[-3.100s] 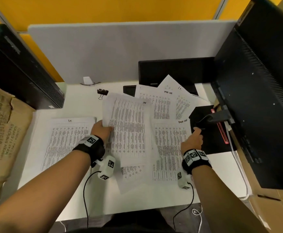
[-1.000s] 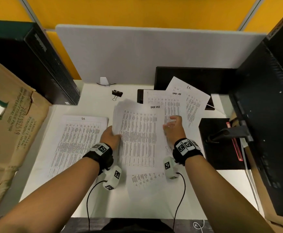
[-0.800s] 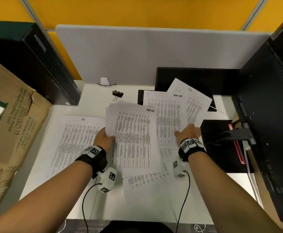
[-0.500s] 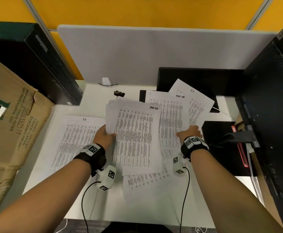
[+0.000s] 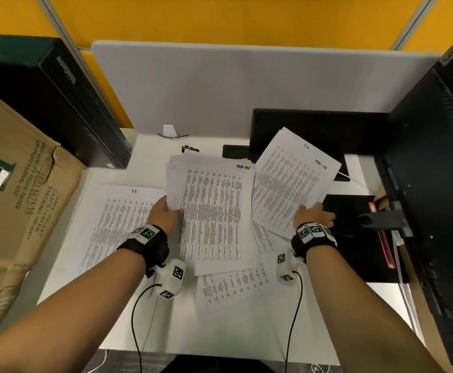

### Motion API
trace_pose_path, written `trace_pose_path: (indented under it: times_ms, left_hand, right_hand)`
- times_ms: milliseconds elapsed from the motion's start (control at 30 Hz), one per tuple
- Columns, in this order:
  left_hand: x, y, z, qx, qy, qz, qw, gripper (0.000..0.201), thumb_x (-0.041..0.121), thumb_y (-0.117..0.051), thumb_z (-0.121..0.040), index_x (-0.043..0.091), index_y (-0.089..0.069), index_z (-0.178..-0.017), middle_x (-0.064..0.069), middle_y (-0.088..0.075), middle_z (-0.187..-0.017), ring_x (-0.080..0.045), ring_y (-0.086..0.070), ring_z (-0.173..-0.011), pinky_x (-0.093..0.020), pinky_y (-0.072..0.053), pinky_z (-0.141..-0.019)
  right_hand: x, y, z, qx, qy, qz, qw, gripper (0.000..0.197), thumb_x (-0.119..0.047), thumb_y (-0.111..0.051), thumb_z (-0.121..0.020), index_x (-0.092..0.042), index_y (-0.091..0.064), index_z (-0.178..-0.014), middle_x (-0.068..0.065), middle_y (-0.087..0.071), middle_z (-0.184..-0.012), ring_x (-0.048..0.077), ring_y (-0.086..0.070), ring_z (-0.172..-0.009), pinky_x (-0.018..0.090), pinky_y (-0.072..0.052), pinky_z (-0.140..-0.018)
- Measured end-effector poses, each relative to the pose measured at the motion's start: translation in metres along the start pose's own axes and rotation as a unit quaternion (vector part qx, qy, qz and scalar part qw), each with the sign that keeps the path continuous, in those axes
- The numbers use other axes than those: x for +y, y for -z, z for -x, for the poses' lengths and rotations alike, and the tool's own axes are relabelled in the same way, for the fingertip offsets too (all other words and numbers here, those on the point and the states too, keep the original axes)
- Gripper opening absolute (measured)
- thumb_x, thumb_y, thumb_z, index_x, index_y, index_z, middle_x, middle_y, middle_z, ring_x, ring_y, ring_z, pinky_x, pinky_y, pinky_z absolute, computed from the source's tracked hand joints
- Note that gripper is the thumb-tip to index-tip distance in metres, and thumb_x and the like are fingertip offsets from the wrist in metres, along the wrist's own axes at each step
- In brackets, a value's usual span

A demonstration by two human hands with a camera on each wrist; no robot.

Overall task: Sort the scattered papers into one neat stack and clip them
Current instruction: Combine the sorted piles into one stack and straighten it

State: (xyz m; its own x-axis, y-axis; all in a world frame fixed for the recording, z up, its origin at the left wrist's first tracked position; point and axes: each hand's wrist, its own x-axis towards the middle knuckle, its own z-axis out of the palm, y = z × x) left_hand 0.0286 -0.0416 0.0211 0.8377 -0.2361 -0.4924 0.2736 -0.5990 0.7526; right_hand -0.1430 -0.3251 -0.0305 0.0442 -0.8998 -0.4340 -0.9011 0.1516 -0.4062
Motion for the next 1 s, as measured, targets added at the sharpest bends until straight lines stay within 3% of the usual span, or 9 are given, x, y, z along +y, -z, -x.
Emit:
trace_pose_path:
  times_ms: [100,233,300,367,500,700,800,867,1000]
  left_hand:
    - [0.000,0.001,-0.001,0.001,0.004,0.002,1.000,0.040,0.007,-0.059,-0.090,0.012,-0.053,-0.129,-0.013,-0.060,-0.129,-0.035,-0.054,-0.120,-0.050,-0.043,-0.103]
    - [-0.001,0.002,0.000,0.006,-0.002,-0.001,1.000,0.041,0.005,-0.059,-0.090,0.010,-0.053,-0.130,-0.013,-0.059,-0.128,-0.033,-0.055,-0.118,-0.038,-0.045,-0.097]
    - [-0.002,0.003,0.001,0.009,-0.003,-0.008,1.000,0.040,0.004,-0.059,-0.090,0.009,-0.053,-0.129,-0.014,-0.059,-0.127,-0.033,-0.055,-0.118,-0.035,-0.044,-0.093]
    - [-0.004,0.003,0.001,0.010,-0.004,-0.014,1.000,0.039,0.005,-0.059,-0.090,0.008,-0.053,-0.128,-0.015,-0.060,-0.127,-0.033,-0.055,-0.118,-0.036,-0.044,-0.094]
    - [-0.002,0.004,0.001,0.008,0.001,-0.011,1.000,0.040,0.006,-0.058,-0.091,0.008,-0.051,-0.130,-0.015,-0.058,-0.129,-0.033,-0.053,-0.119,-0.039,-0.042,-0.097]
    - [0.001,0.003,-0.002,0.019,0.009,0.021,1.000,0.037,-0.002,-0.054,-0.090,0.003,-0.053,-0.126,-0.017,-0.059,-0.124,-0.031,-0.054,-0.113,-0.032,-0.040,-0.087]
    - [0.000,0.003,-0.003,0.021,0.012,0.035,0.999,0.036,-0.002,-0.050,-0.090,0.005,-0.054,-0.125,-0.012,-0.060,-0.114,-0.029,-0.055,-0.108,-0.033,-0.041,-0.085]
    - [0.000,0.003,-0.003,0.018,0.012,0.036,0.999,0.037,-0.002,-0.049,-0.090,0.007,-0.054,-0.125,-0.012,-0.061,-0.116,-0.028,-0.055,-0.104,-0.033,-0.041,-0.084]
    - [0.001,-0.002,0.001,-0.001,-0.003,0.063,0.998,0.038,-0.003,-0.046,-0.091,0.011,-0.054,-0.126,-0.009,-0.061,-0.113,-0.024,-0.054,-0.097,-0.031,-0.043,-0.080]
  right_hand:
    - [-0.003,-0.002,0.005,0.010,0.006,-0.017,1.000,0.038,-0.024,-0.055,-0.096,-0.004,-0.049,-0.127,0.022,-0.032,-0.139,0.037,-0.041,-0.123,0.045,-0.043,-0.094]
    - [-0.002,0.003,0.002,0.019,0.005,-0.109,0.994,0.036,-0.006,-0.058,-0.091,-0.004,-0.043,-0.124,0.022,-0.036,-0.136,0.041,-0.059,-0.104,0.045,-0.054,-0.083]
    - [0.000,0.009,0.002,0.028,0.018,-0.160,0.987,0.037,-0.002,-0.056,-0.090,-0.006,-0.039,-0.123,0.021,-0.049,-0.132,0.040,-0.060,-0.107,0.045,-0.053,-0.086]
    - [0.001,0.015,0.001,0.029,0.021,-0.206,0.978,0.038,-0.001,-0.054,-0.092,-0.003,-0.037,-0.126,0.018,-0.059,-0.127,0.036,-0.062,-0.109,0.035,-0.051,-0.081]
    - [0.003,0.034,0.001,0.005,0.043,-0.205,0.978,0.029,-0.006,-0.049,-0.096,0.003,-0.056,-0.123,0.019,-0.064,-0.122,0.036,-0.063,-0.107,0.026,-0.042,-0.074]
    - [-0.003,0.083,0.028,0.114,0.143,-0.259,0.948,0.025,-0.006,-0.046,-0.099,0.000,-0.056,-0.121,0.019,-0.062,-0.123,0.032,-0.059,-0.114,0.024,-0.041,-0.085]
    - [-0.012,0.111,0.038,0.139,0.194,-0.304,0.922,0.026,-0.011,-0.048,-0.099,-0.004,-0.056,-0.122,0.014,-0.062,-0.121,0.025,-0.060,-0.109,0.032,-0.049,-0.090]
    - [-0.020,0.125,0.044,0.134,0.218,-0.310,0.916,0.025,-0.013,-0.050,-0.098,-0.004,-0.057,-0.121,0.008,-0.061,-0.115,0.017,-0.057,-0.101,0.025,-0.049,-0.081]
    - [-0.026,0.113,0.055,0.025,0.248,-0.329,0.911,0.029,-0.013,-0.051,-0.097,-0.006,-0.059,-0.124,0.003,-0.063,-0.112,0.019,-0.060,-0.101,0.019,-0.044,-0.074]
